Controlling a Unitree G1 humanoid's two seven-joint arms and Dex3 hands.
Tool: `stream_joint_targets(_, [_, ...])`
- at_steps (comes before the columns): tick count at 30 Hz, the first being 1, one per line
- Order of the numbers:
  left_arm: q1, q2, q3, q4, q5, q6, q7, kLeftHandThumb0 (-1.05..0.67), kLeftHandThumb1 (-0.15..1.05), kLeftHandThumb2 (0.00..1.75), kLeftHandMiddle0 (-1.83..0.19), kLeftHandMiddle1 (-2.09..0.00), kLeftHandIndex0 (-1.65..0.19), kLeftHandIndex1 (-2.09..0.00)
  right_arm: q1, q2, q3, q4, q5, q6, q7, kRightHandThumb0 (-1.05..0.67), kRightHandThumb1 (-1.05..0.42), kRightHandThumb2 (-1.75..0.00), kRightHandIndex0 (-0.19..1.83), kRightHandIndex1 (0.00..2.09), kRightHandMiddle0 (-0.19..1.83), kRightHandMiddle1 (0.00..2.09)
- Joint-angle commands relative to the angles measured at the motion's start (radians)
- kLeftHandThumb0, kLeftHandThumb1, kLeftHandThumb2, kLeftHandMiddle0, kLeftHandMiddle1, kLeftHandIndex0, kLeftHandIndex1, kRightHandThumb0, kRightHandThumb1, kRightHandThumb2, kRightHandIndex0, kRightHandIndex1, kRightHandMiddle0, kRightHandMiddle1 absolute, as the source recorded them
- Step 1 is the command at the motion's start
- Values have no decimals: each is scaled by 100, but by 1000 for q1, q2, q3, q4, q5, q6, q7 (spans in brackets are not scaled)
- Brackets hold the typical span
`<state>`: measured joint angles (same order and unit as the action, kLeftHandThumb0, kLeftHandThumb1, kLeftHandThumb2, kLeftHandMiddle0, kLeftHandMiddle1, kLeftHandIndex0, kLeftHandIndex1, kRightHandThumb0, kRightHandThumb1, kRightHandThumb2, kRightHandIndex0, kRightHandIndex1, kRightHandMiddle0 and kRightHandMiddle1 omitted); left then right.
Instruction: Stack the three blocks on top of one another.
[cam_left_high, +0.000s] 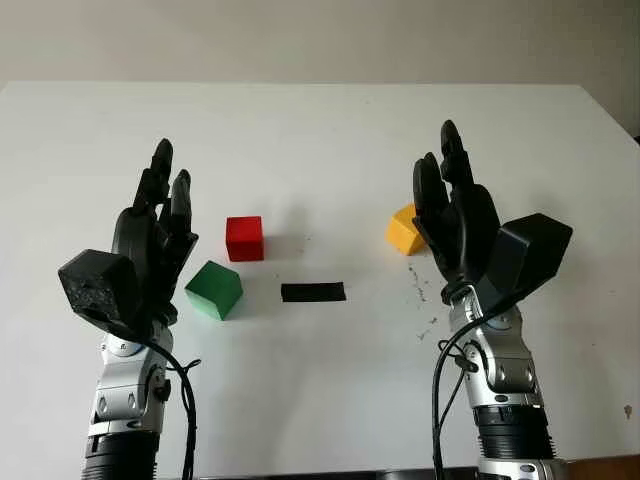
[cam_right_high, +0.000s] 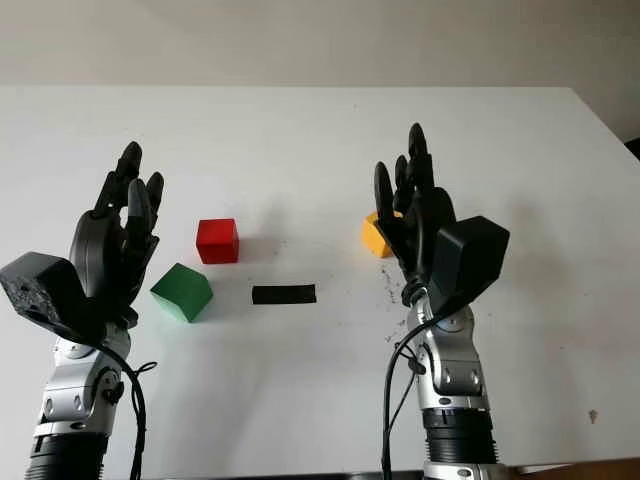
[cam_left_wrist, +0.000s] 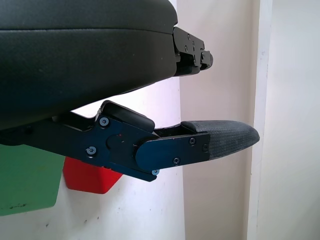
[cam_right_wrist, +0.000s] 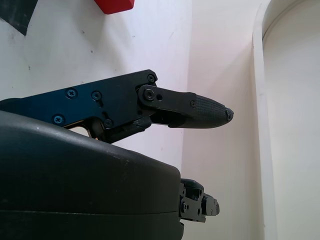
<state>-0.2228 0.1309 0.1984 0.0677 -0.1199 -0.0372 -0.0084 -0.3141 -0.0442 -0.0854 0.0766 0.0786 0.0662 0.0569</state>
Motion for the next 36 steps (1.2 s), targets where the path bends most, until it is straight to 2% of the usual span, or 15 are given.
stream_joint_targets(1, [-11,3,5,-3,-1,2,3,-81,105,54,-16,-6,-13,-6,6,-10,3,-22,-1,9,2,-55,-105,-54,-6,6,-5,7])
stream_joint_targets(10, [-19,9,6,17,2,2,4,-81,105,53,-16,-5,-13,-6,6,-12,4,-21,-1,4,10,-55,-105,-55,-6,6,-5,6])
stream_joint_targets(14, [-31,50,7,15,17,-12,-21,-79,105,51,-16,-6,-12,-5,5,-10,6,-19,-8,1,1,-56,-105,-54,-6,6,-4,7])
stream_joint_targets(18, [-69,150,2,30,82,-59,-62,-75,105,48,-17,-6,-15,-7,7,-11,7,-25,-5,1,4,-56,-105,-54,-6,6,-4,6])
stream_joint_targets(22, [-153,334,-39,45,235,-23,-127,-82,105,35,-16,-5,-17,-7,12,-8,9,-39,-9,17,-7,-57,-105,-53,-6,6,-4,6])
stream_joint_targets(27, [-254,481,-106,58,383,25,-203,-86,105,14,-12,-5,-34,-10,17,-6,14,-53,-12,32,-15,-56,-105,-54,-6,6,-4,6])
stream_joint_targets(30, [-304,532,-150,49,462,55,-236,-87,103,8,-13,-6,-41,-10,17,-7,14,-55,-14,37,-16,-56,-105,-53,-6,6,-3,6])
stream_joint_targets(36, [-392,579,-226,57,536,110,-341,-84,97,4,-11,-5,-51,-12,15,-8,14,-57,-17,36,-15,-56,-105,-53,-5,6,-3,6])
